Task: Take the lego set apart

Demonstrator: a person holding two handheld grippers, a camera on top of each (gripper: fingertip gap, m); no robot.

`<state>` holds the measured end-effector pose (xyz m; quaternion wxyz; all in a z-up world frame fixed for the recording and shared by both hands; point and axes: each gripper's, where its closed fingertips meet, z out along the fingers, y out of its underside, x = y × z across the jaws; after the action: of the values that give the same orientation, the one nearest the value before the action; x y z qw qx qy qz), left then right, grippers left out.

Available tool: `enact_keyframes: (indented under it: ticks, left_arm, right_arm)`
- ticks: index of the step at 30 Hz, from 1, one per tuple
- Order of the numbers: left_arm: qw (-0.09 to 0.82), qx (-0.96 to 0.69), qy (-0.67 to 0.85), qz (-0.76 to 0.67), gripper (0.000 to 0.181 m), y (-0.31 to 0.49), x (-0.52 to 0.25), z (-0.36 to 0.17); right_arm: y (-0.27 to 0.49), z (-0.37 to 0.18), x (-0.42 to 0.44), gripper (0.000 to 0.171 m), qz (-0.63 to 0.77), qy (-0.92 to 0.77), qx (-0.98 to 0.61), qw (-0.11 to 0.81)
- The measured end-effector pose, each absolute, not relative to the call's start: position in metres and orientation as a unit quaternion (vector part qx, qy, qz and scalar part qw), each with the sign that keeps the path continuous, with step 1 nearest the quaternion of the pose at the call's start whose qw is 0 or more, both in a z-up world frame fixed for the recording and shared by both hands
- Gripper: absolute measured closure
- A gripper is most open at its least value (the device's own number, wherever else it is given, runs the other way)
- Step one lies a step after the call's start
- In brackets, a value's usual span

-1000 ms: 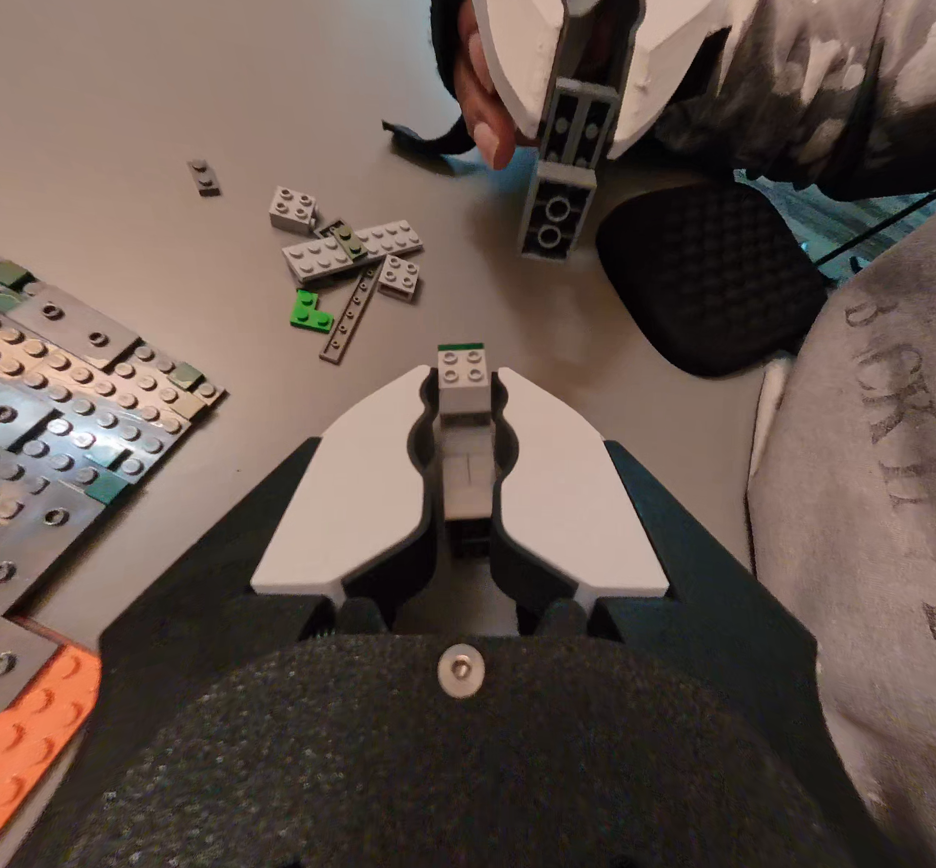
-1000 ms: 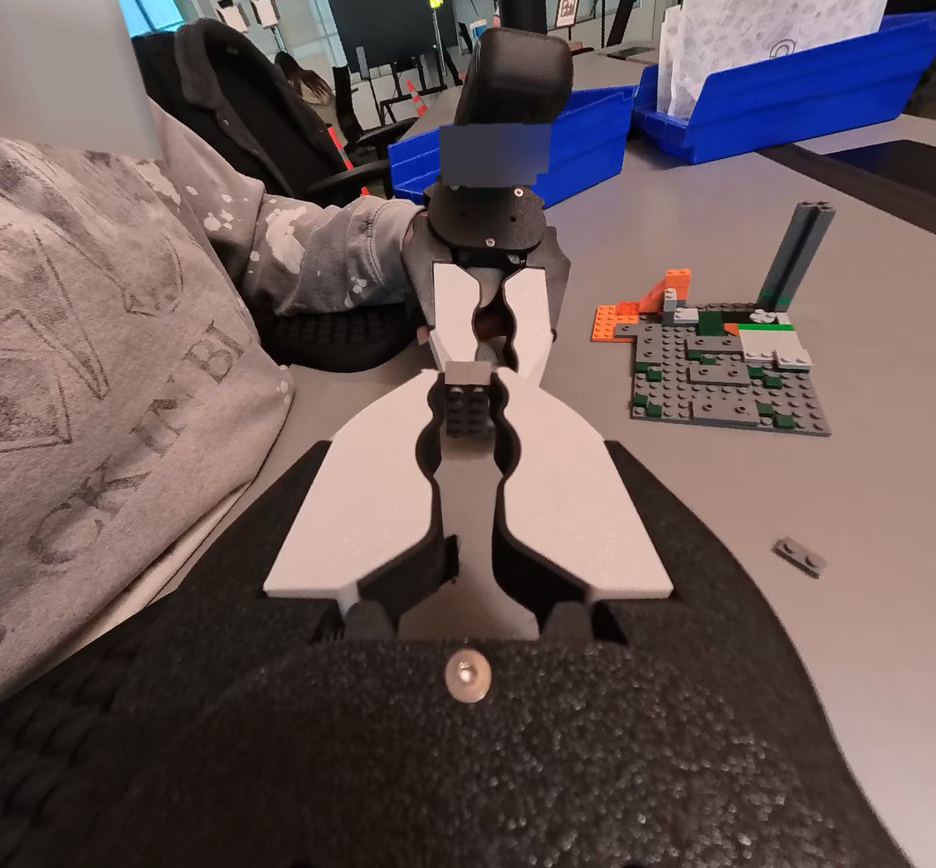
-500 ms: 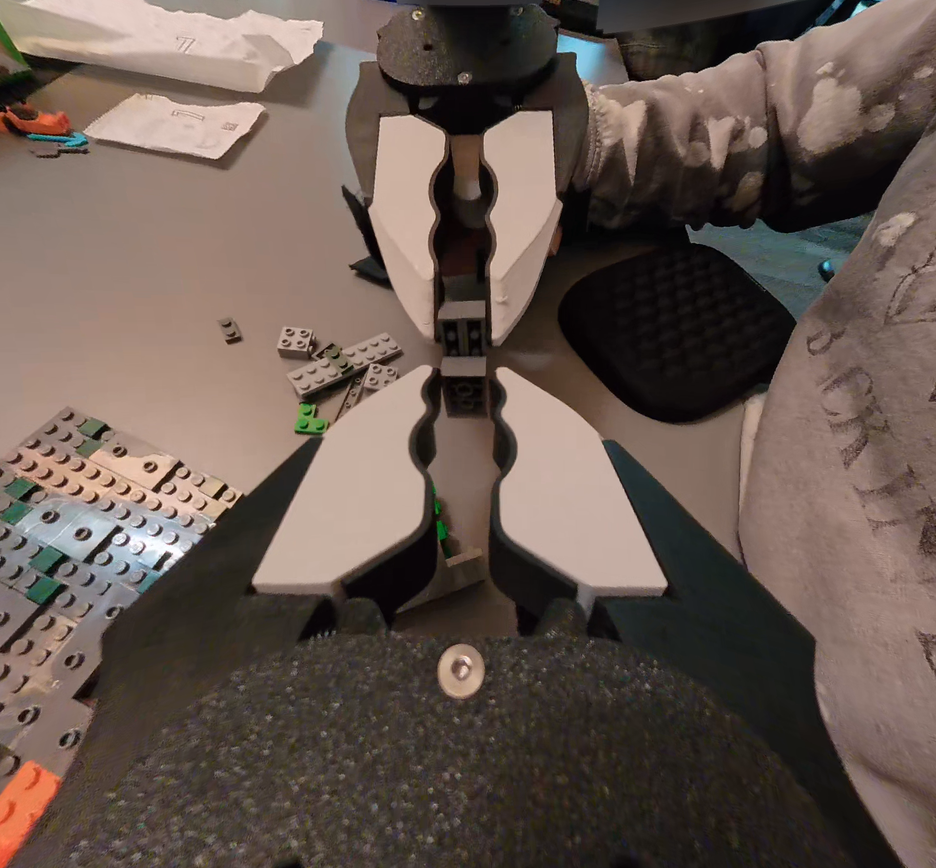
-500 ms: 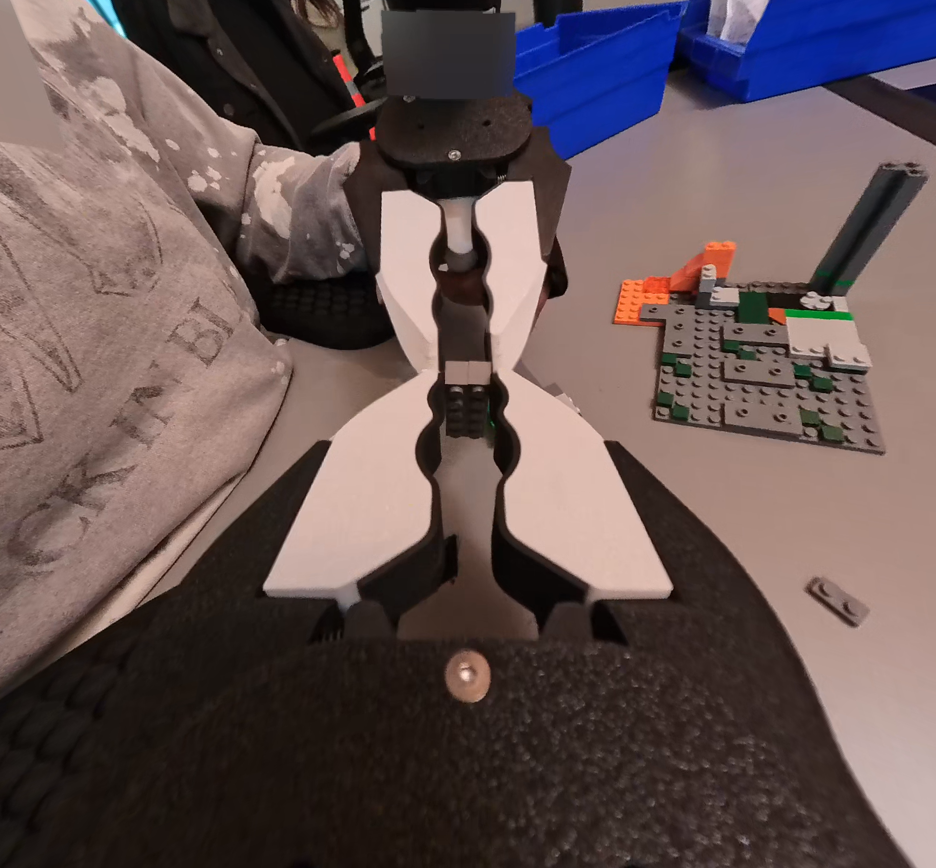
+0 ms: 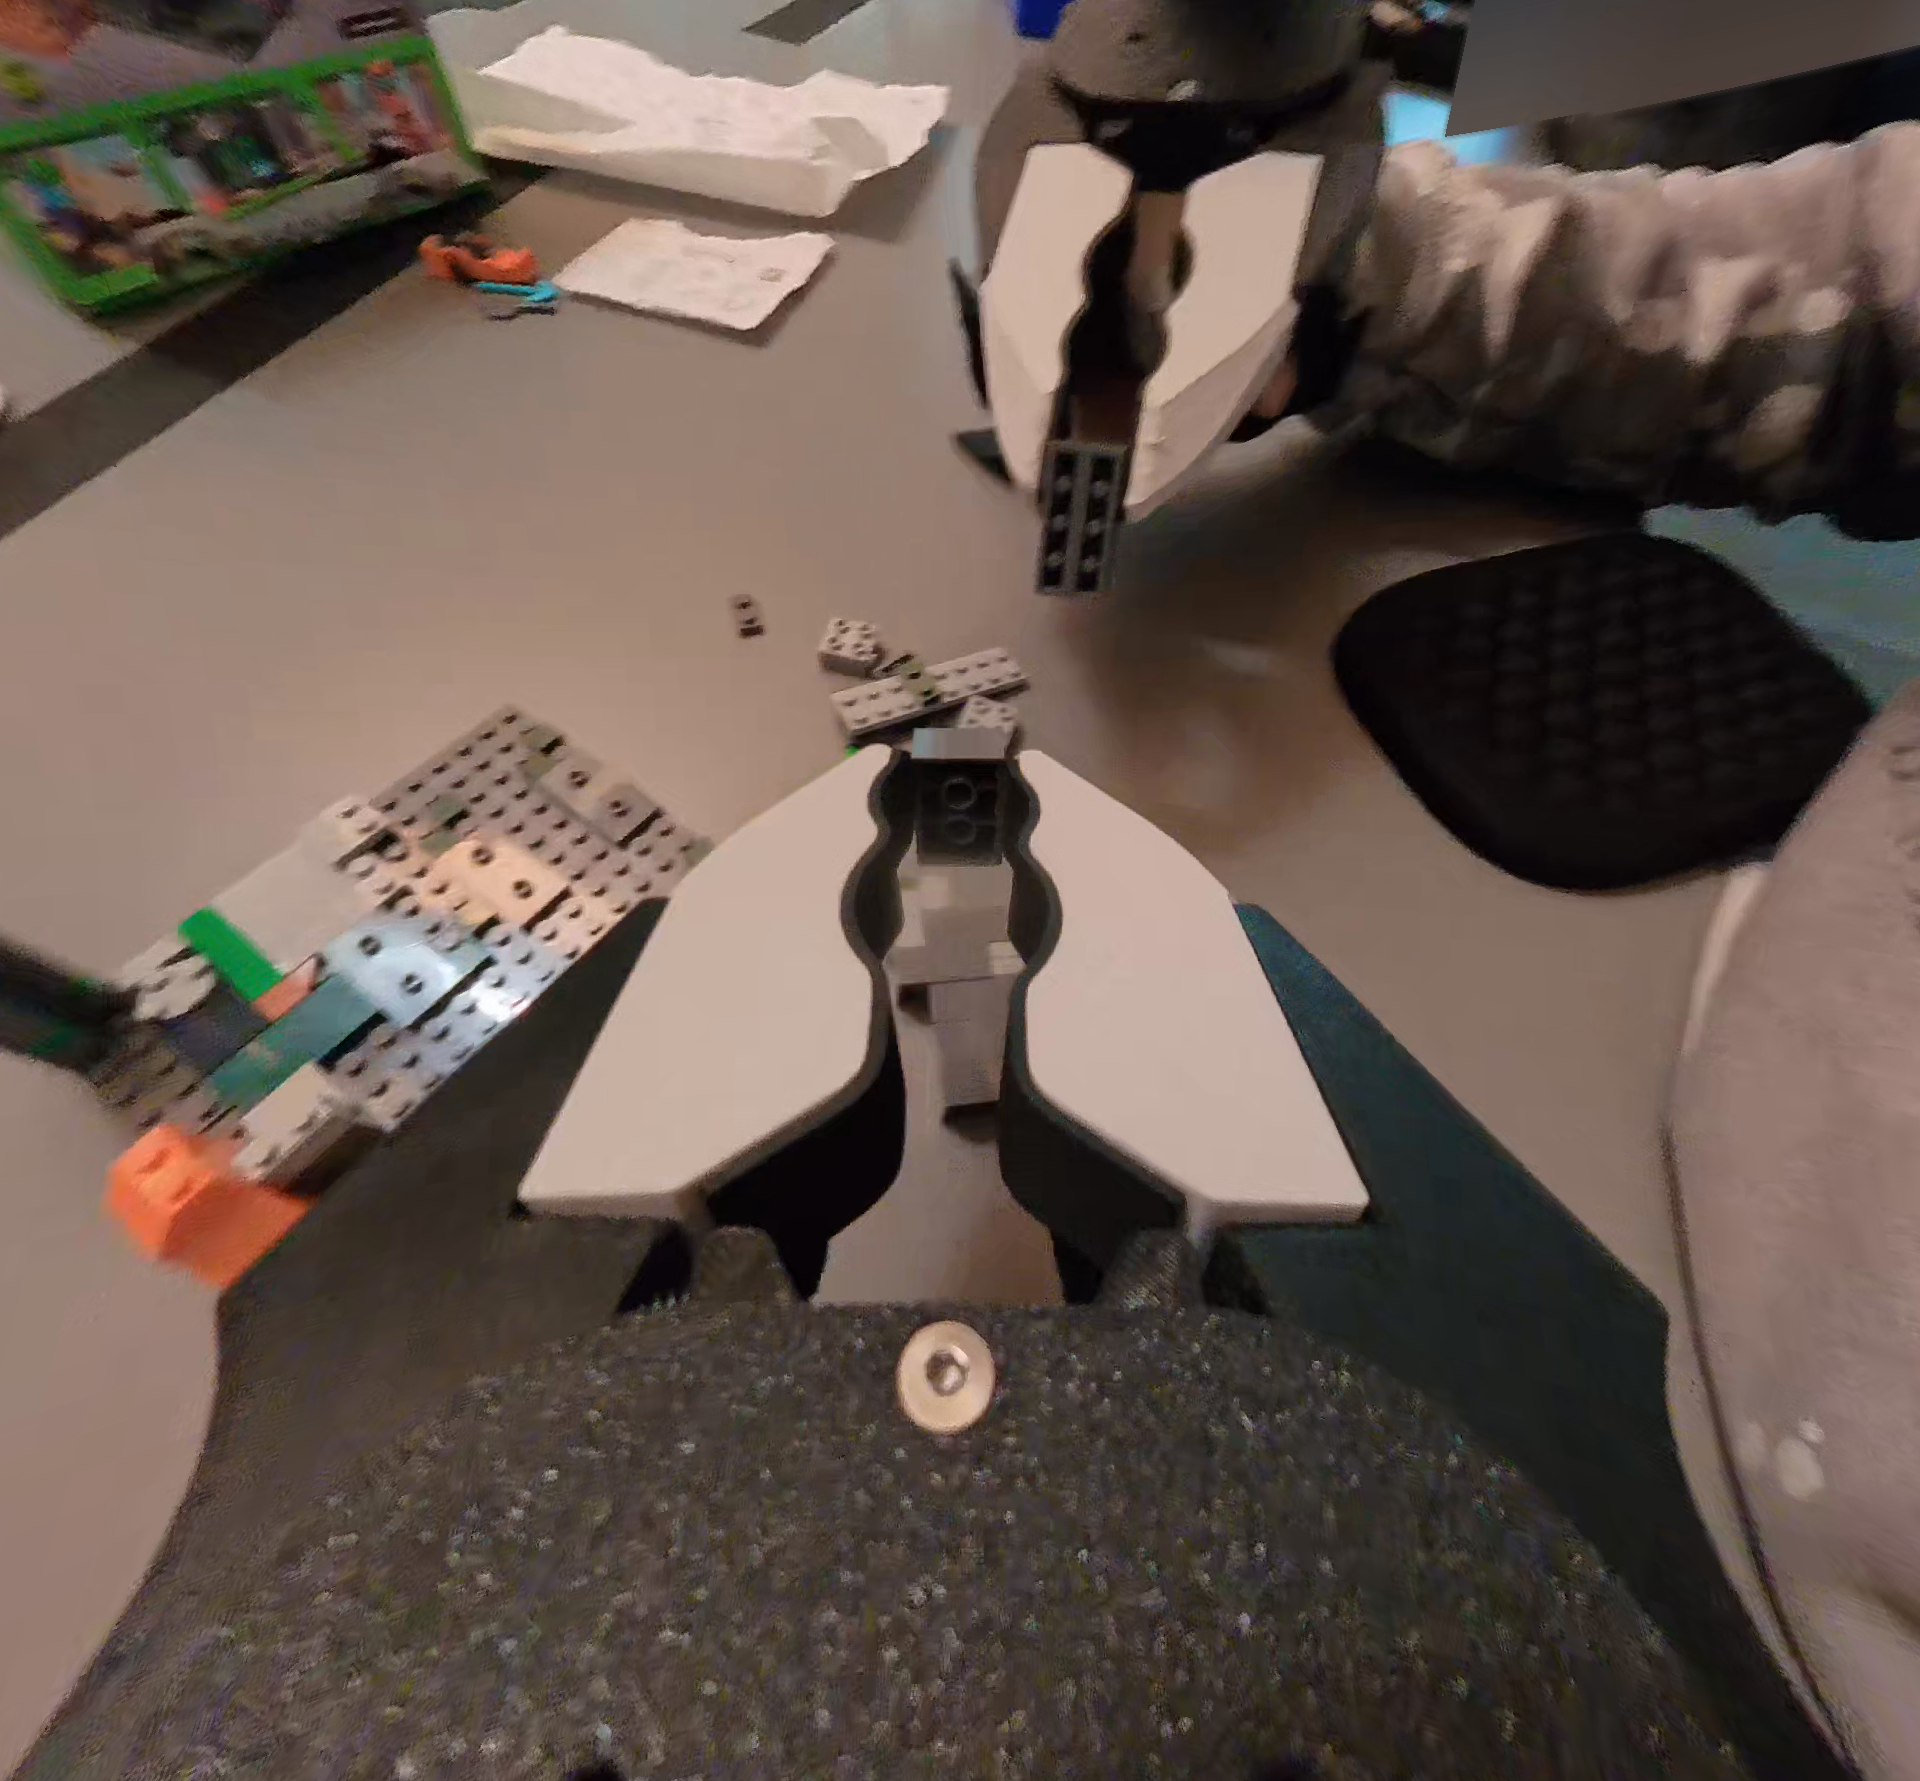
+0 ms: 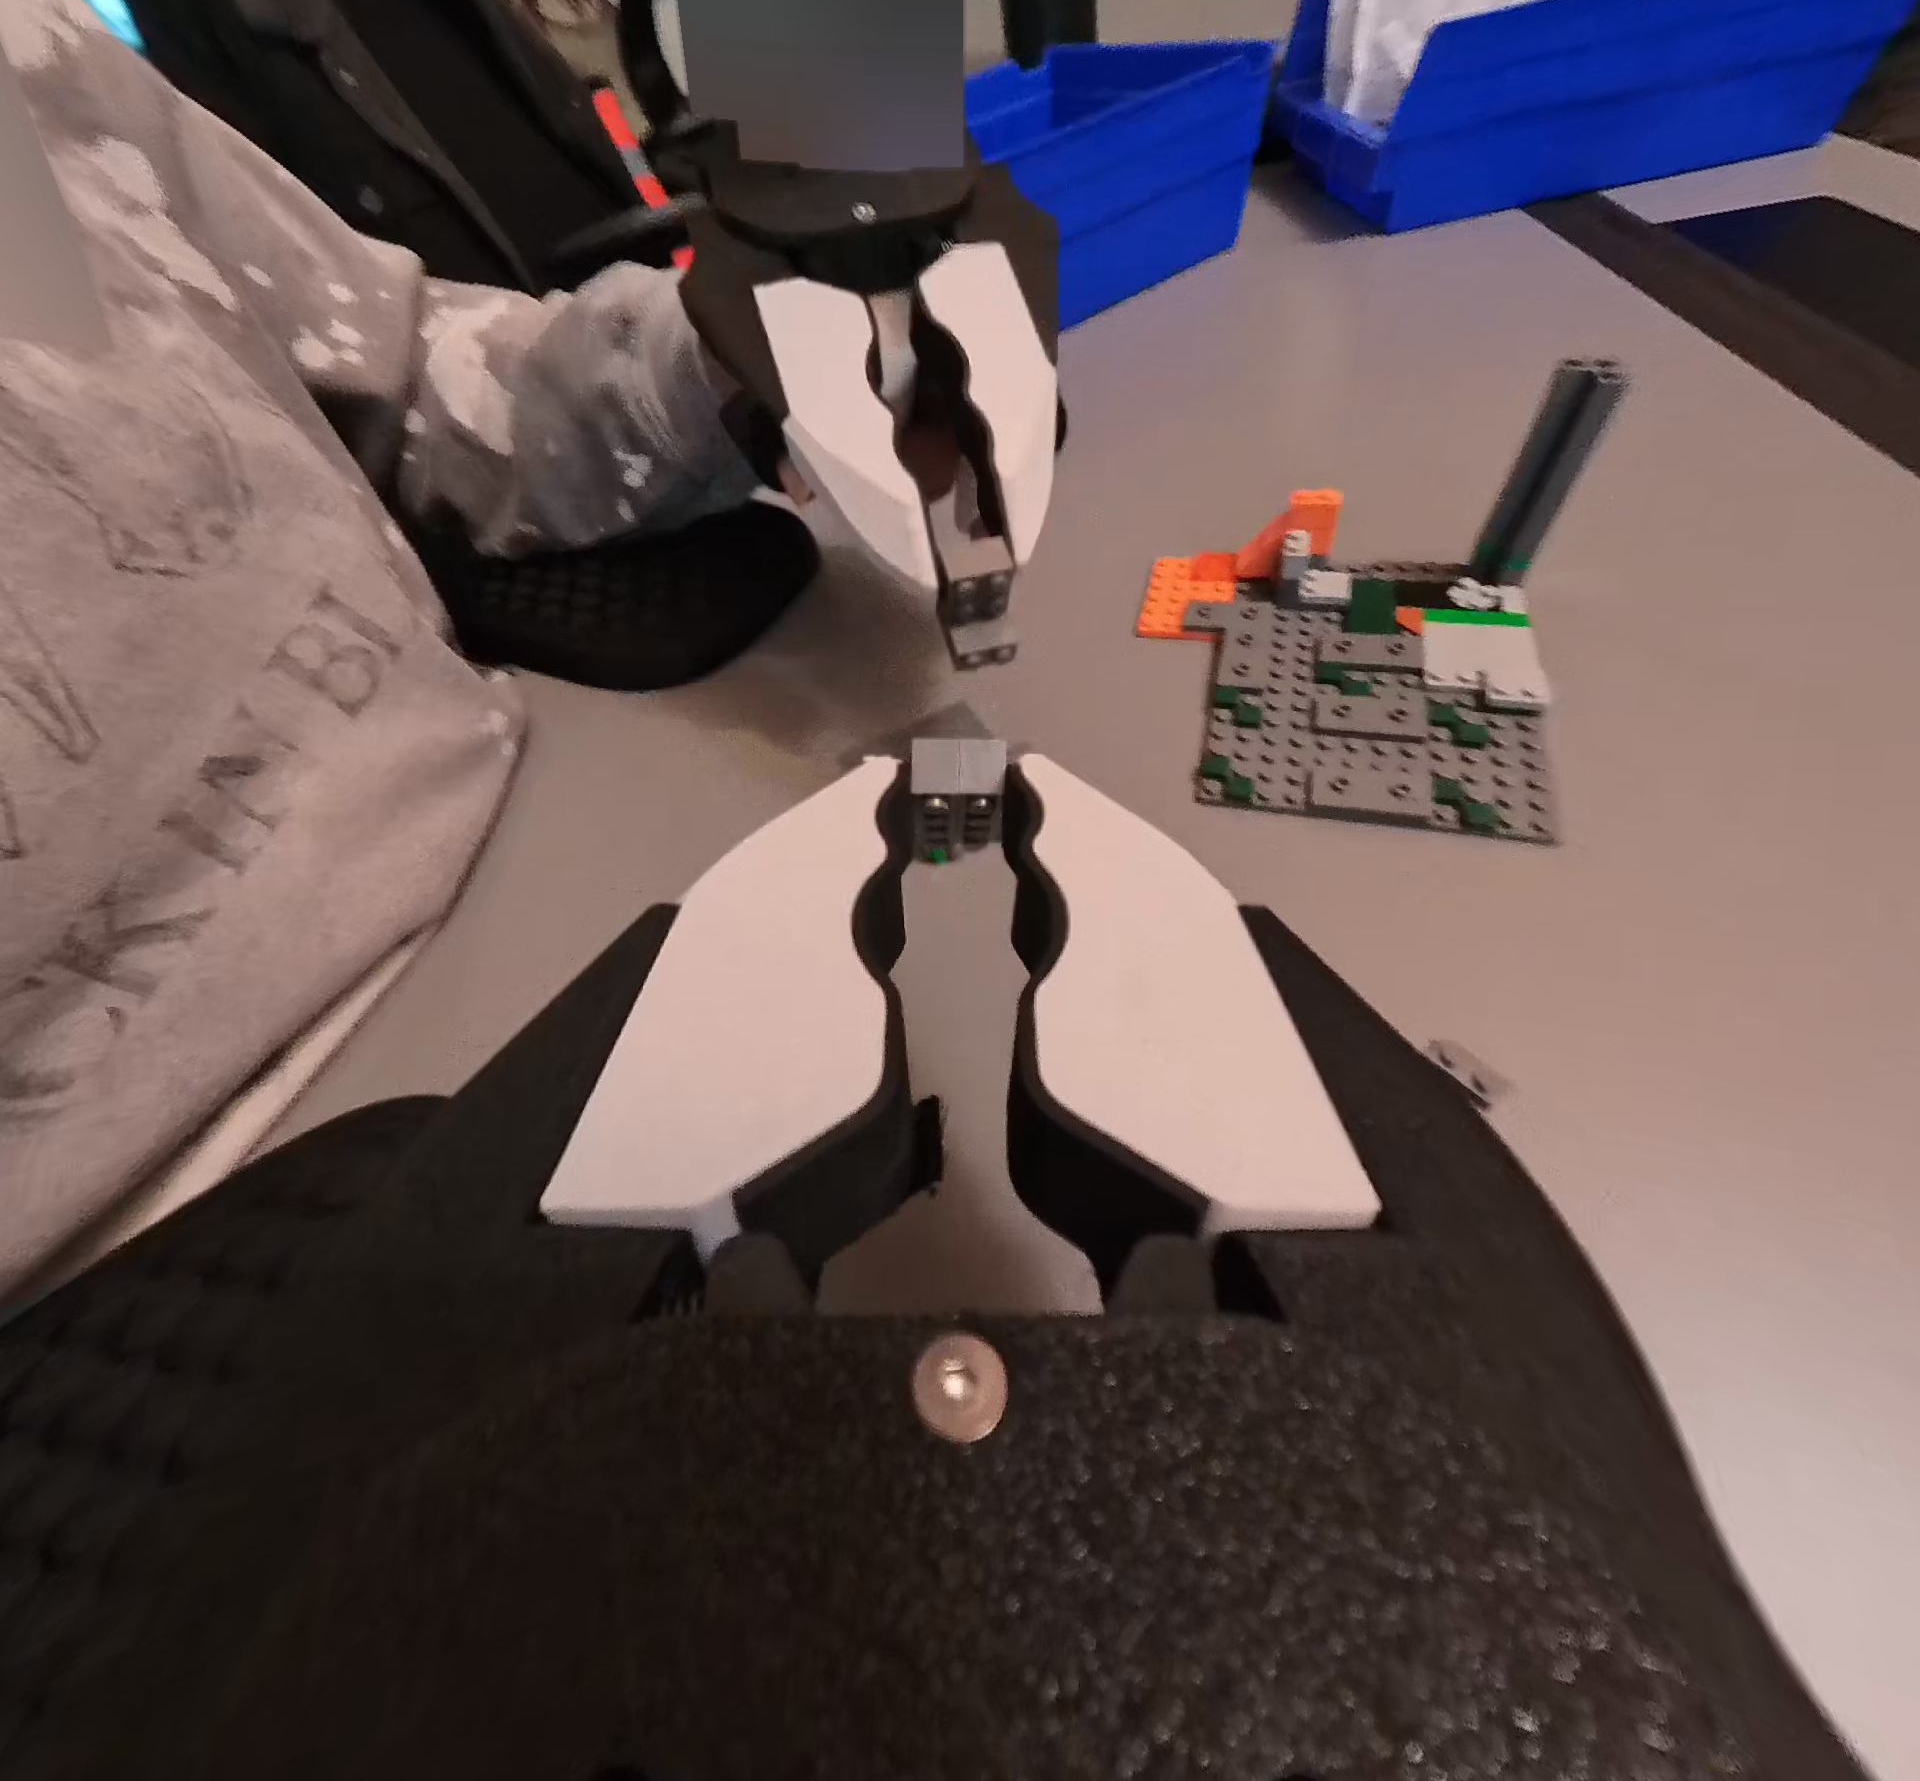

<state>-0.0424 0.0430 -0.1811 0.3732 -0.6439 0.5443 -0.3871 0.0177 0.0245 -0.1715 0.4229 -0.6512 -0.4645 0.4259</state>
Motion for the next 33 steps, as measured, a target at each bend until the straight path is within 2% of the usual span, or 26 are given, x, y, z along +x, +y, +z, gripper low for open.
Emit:
enact_keyframes:
  ticks: [7, 11, 19, 24, 33]
  left_arm:
    - [0.396, -0.7, 0.524, -0.281, 0.165, 0.074, -0.04, -0.204]
    - [0.377, -0.7, 0.491, -0.355, 0.165, 0.068, -0.03, -0.201]
    - [0.249, -0.641, 0.324, -0.649, 0.165, 0.056, -0.028, -0.157]
    - [0.224, -0.629, 0.299, -0.682, 0.165, 0.055, -0.03, -0.152]
    - [0.204, -0.641, 0.294, -0.679, 0.165, 0.054, -0.027, -0.162]
  right_arm:
    - [0.041, -0.178, 0.017, 0.155, 0.387, -0.437, -0.683, 0.438]
    - [0.05, -0.183, 0.015, 0.155, 0.372, -0.418, -0.704, 0.438]
    - [0.053, -0.188, 0.011, 0.155, 0.355, -0.409, -0.716, 0.441]
    - [0.046, -0.179, 0.007, 0.155, 0.372, -0.423, -0.688, 0.458]
    - [0.031, -0.2, -0.004, 0.155, 0.31, -0.504, -0.674, 0.442]
